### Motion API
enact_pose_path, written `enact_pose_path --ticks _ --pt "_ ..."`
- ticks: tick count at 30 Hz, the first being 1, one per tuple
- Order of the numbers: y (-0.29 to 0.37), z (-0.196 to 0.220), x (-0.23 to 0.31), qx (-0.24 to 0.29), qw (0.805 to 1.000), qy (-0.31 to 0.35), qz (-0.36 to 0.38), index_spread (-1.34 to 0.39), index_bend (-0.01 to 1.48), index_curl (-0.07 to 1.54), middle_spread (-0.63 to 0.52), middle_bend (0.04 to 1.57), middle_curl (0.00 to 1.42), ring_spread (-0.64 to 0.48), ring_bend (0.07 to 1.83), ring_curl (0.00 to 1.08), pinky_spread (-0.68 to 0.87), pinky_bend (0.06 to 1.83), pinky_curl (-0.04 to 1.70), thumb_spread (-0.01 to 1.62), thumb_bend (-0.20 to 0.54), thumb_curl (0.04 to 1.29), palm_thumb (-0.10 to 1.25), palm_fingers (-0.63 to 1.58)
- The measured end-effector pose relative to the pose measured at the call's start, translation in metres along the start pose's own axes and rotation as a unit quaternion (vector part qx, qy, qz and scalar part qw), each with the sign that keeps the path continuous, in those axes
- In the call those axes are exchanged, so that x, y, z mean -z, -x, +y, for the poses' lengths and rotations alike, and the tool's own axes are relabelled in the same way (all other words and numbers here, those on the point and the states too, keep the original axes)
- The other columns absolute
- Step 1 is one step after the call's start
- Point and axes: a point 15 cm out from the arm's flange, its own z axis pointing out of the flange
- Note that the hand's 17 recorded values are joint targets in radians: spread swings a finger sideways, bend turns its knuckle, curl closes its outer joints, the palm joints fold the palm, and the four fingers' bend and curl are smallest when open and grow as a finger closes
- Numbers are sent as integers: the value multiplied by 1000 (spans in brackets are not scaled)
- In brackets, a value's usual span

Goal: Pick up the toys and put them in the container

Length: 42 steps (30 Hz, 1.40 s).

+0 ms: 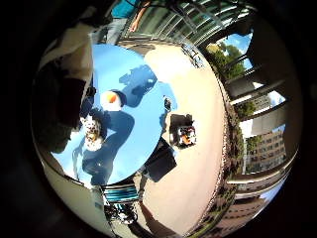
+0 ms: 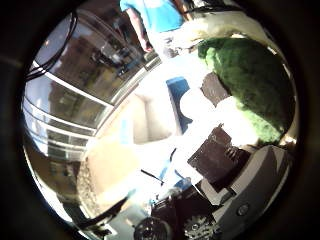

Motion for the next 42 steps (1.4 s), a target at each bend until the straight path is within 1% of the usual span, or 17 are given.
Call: enact_pose_path --ticks 2,7,12,14,15,17,18,19,20,21,22,24,26,28,31,34,42 --pt "20 -6 -5 7 1000 2 -10 -805 982 598 -248 1318 1101 -146 1570 904 127 1547 1020 1199 -14 630 970 651" --pt "112 -33 -50 45 997 23 -51 -801 976 710 -243 1355 1105 -146 1606 904 114 1571 1047 1199 -13 649 972 616" --pt "148 -60 -112 44 996 38 -63 -804 959 801 -238 1380 1105 -144 1634 901 106 1587 1062 1194 -22 657 951 590" --pt "160 -63 -131 43 995 51 -67 -803 957 842 -235 1388 1099 -140 1629 892 103 1567 1066 1198 -48 643 885 560" --pt "162 -64 -138 42 995 55 -69 -801 957 854 -233 1391 1096 -136 1631 892 102 1565 1069 1197 -42 640 880 563" --pt "166 -61 -154 42 994 70 -72 -760 931 857 -206 1327 1030 -96 1547 826 131 1503 1020 1211 -50 613 818 636" --pt "169 -58 -167 43 993 84 -73 -715 873 842 -189 1225 973 -66 1474 786 153 1481 990 1216 -58 592 771 578" --pt "169 -55 -177 44 992 95 -73 -651 766 832 -180 1117 928 -43 1463 780 176 1501 983 1226 -49 576 748 440" --pt "169 -52 -183 47 991 103 -74 -578 660 810 -158 927 865 -1 1393 761 204 1498 978 1228 -57 556 697 98" --pt "167 -49 -189 51 990 112 -74 -533 613 780 -129 786 794 51 1293 728 231 1461 962 1228 -58 538 656 -110" --pt "164 -47 -195 55 989 119 -75 -508 566 728 -103 696 729 95 1150 656 260 1363 911 1230 -53 521 629 -201" --pt "161 -43 -211 70 986 134 -77 -491 519 677 -74 604 671 136 1030 590 287 1274 869 1228 -45 506 613 -236" --pt "157 -47 -213 77 984 138 -79 -472 402 593 -19 438 577 196 845 487 337 1162 794 1222 -37 482 591 -255" --pt "149 -48 -217 82 981 156 -85 -465 296 530 7 325 511 241 732 421 379 1076 733 1217 -35 460 574 -216" --pt "144 -52 -210 83 976 166 -118 -465 222 491 31 257 475 266 669 389 409 1028 696 1217 -29 448 574 -192" --pt "128 -55 -204 74 974 157 -145 -463 163 447 50 192 440 287 616 361 436 961 653 1215 -25 435 576 -131" --pt "74 -60 -170 59 982 119 -133 -457 156 381 47 169 391 307 571 332 489 903 589 1203 -22 416 596 -28"
